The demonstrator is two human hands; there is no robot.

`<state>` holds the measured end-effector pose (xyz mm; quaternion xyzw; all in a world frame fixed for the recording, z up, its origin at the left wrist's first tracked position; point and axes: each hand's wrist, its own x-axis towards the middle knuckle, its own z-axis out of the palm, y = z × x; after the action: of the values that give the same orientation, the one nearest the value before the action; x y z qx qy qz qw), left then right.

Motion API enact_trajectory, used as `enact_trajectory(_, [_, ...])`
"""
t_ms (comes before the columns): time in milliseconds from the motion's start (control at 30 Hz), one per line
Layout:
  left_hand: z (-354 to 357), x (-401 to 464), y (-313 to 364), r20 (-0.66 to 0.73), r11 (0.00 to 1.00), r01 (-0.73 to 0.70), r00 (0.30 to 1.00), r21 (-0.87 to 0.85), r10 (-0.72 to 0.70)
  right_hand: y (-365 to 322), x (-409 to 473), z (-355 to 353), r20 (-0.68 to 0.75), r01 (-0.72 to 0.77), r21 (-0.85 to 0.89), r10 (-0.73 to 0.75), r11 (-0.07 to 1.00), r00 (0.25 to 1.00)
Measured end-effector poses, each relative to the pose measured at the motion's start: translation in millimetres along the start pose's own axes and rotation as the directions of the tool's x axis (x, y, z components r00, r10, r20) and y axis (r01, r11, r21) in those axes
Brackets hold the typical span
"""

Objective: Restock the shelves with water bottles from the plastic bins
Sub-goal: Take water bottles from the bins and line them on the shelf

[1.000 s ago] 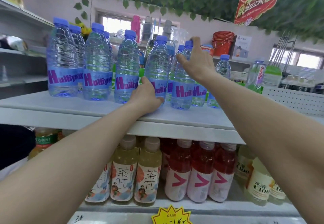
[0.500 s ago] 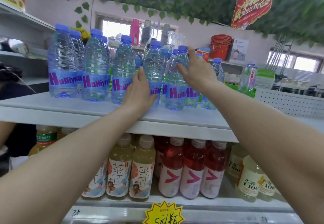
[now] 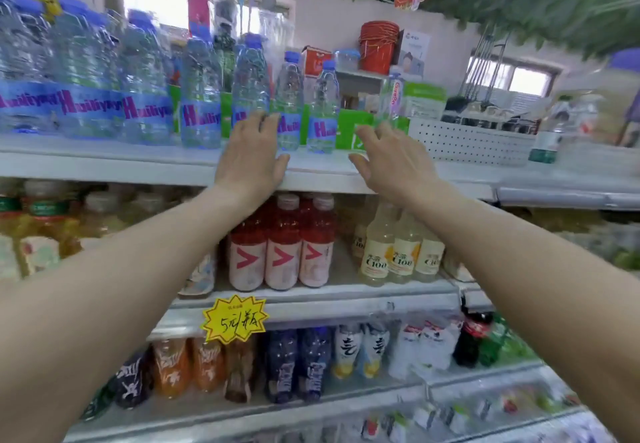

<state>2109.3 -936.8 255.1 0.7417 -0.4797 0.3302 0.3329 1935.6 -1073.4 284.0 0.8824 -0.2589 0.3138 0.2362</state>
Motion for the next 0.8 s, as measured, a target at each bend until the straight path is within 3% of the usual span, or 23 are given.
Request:
enact_trajectory(200, [57,-84,104,0.101,0.982,-0.143,0.983,-0.122,0.156,66,-136,25,0.074,-0.077,-0.043,0.080,0.996,0.994])
enact_trajectory(400, [148,-204,176,0.331,0.949,-0.169,0.908,-0.267,0.255,111,-307,90,0.310,-0.246,-0.030,0.243,0.969,0.919])
enact_trajectory(567, [228,-321,206,0.551,0.917,-0.126,0.766,-0.378,0.332,111,-449,160,0.485,-0.372,0.030,0.312,0.928,0.817])
enact_trajectory(800, [333,-518,201,0.738,0.891,-0.066,0.535,-0.450,0.412,51,-636,266,0.713,-0.590,0.044,0.388,0.806,0.584])
